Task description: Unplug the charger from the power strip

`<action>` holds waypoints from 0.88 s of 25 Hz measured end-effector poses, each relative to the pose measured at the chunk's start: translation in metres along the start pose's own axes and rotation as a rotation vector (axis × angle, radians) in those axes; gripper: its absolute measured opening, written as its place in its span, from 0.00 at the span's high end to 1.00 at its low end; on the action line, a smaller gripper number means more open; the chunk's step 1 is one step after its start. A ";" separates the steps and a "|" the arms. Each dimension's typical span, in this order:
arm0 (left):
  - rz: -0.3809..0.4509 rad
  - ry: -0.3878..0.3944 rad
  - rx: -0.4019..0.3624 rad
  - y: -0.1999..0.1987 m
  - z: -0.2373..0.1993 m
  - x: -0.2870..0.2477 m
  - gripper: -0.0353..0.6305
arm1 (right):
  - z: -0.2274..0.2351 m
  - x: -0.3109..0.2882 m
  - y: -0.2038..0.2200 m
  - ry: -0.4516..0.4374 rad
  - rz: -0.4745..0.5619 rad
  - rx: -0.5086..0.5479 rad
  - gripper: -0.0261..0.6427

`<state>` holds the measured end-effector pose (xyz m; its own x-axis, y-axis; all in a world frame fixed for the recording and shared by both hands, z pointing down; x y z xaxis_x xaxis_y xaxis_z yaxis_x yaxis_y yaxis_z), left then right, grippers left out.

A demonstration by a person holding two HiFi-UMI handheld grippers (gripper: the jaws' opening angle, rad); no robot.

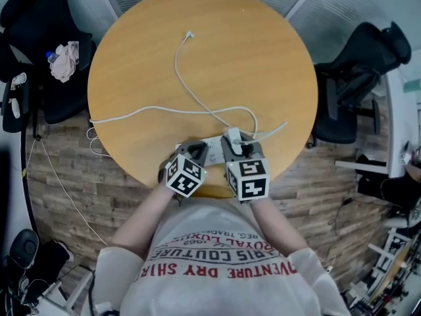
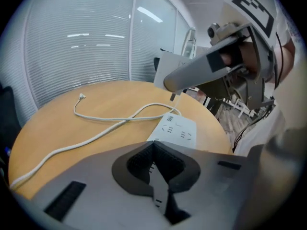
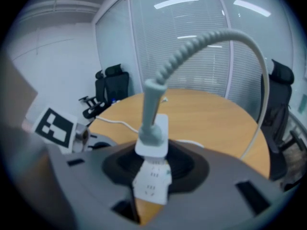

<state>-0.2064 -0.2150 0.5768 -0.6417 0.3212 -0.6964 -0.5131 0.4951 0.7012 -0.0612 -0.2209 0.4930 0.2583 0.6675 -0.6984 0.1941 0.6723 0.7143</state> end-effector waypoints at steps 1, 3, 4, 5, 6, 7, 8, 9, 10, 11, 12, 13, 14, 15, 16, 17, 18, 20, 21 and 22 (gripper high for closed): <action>0.014 0.005 0.031 0.000 -0.001 0.003 0.90 | 0.001 0.004 -0.003 -0.001 0.015 0.003 0.72; 0.041 0.010 0.053 -0.002 -0.002 0.013 0.90 | 0.002 0.013 -0.010 -0.008 0.051 0.004 0.72; 0.058 0.004 0.053 -0.004 -0.003 0.020 0.90 | 0.002 0.017 -0.014 -0.019 0.074 0.003 0.72; 0.080 -0.005 0.056 -0.007 -0.004 0.028 0.90 | 0.002 0.022 -0.019 -0.032 0.102 0.004 0.72; 0.108 -0.017 0.063 -0.011 -0.007 0.037 0.90 | 0.003 0.026 -0.024 -0.046 0.133 0.006 0.72; 0.141 -0.032 0.071 -0.017 -0.009 0.048 0.90 | 0.004 0.030 -0.031 -0.057 0.163 0.009 0.73; 0.179 -0.052 0.078 -0.024 -0.013 0.059 0.90 | 0.005 0.034 -0.037 -0.066 0.191 0.013 0.73; 0.217 -0.074 0.084 -0.032 -0.016 0.070 0.90 | 0.006 0.037 -0.044 -0.072 0.217 0.017 0.73; 0.254 -0.098 0.088 -0.039 -0.019 0.082 0.90 | 0.007 0.041 -0.050 -0.077 0.240 0.021 0.73; 0.291 -0.121 0.092 -0.046 -0.022 0.094 0.90 | 0.008 0.044 -0.055 -0.081 0.261 0.024 0.73; 0.329 -0.146 0.095 -0.052 -0.025 0.106 0.90 | 0.008 0.048 -0.061 -0.084 0.281 0.027 0.73; 0.369 -0.172 0.097 -0.059 -0.028 0.118 0.90 | 0.008 0.051 -0.066 -0.088 0.301 0.030 0.73; 0.411 -0.203 0.096 -0.065 -0.031 0.131 0.90 | 0.007 0.053 -0.072 -0.092 0.321 0.034 0.73; 0.454 -0.236 0.091 -0.072 -0.033 0.144 0.90 | 0.007 0.055 -0.077 -0.098 0.343 0.036 0.73; 0.496 -0.268 0.082 -0.080 -0.035 0.157 0.90 | 0.007 0.057 -0.083 -0.105 0.365 0.037 0.73; 0.535 -0.297 0.071 -0.086 -0.036 0.169 0.90 | 0.006 0.059 -0.088 -0.112 0.387 0.037 0.73; 0.570 -0.320 0.058 -0.092 -0.037 0.181 0.90 | 0.006 0.062 -0.092 -0.118 0.409 0.036 0.73; 0.630 -0.354 0.040 -0.101 -0.036 0.201 0.90 | 0.005 0.066 -0.099 -0.131 0.447 0.033 0.73; 0.656 -0.366 0.036 -0.104 -0.036 0.211 0.90 | 0.004 0.068 -0.101 -0.137 0.464 0.035 0.73; 0.679 -0.377 0.033 -0.107 -0.034 0.219 0.90 | 0.002 0.070 -0.103 -0.144 0.479 0.037 0.73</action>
<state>-0.3117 -0.2255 0.3546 -0.5694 0.8126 -0.1248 -0.0556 0.1134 0.9920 -0.0613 -0.2447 0.3706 0.4542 0.8458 -0.2799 0.0545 0.2872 0.9563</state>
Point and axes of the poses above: the fingertips, and each gripper's own axes: x backward along the fingers, z to its right, y out of its underside, the point moved 10 cm from there along x, backward along the fingers, and after that the axes turned 5 degrees about y, right-handed, at the moved point
